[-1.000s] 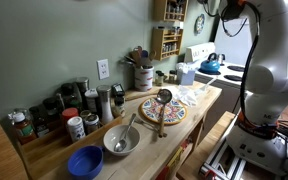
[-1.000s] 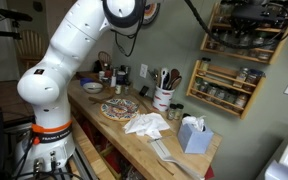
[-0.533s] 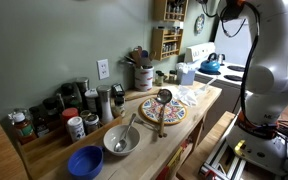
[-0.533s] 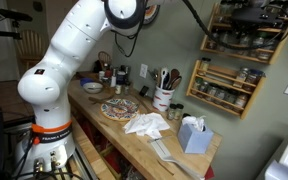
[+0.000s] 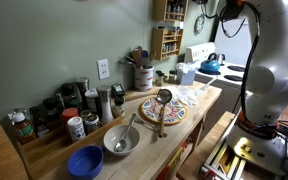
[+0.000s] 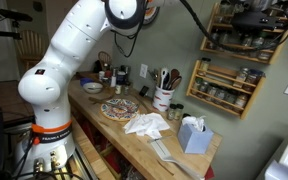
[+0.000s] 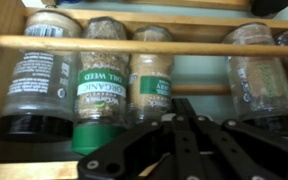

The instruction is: Pick up the second bottle of spice from the right side of the table and put it on the bottom shelf of the top spice rack

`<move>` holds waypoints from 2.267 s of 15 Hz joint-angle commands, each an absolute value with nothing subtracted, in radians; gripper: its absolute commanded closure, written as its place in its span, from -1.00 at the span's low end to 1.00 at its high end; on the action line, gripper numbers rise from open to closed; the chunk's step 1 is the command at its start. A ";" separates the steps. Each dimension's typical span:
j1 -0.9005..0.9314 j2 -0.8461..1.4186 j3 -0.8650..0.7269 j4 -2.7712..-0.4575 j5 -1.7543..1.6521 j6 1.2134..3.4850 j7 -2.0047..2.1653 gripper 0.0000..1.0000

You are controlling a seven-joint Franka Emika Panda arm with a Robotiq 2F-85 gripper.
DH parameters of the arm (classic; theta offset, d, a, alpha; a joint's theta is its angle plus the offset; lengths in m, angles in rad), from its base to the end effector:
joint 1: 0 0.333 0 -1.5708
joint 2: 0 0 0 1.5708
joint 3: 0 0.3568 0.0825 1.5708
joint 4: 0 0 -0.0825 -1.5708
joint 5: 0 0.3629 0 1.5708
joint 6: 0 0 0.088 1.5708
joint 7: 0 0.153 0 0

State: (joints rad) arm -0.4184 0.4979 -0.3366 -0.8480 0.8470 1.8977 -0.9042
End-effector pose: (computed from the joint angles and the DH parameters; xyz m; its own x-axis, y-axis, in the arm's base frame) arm 0.6380 -0.3563 0.7210 0.6226 0.1206 0.7732 0.1999 -0.9798 -0.0081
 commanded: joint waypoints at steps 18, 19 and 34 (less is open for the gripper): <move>-0.551 0.440 -0.298 -0.864 0.986 1.564 -1.070 1.00; -0.556 0.430 -0.304 -0.857 0.971 1.511 -1.080 1.00; -0.288 0.089 -0.375 -0.951 0.080 1.250 -1.012 -0.87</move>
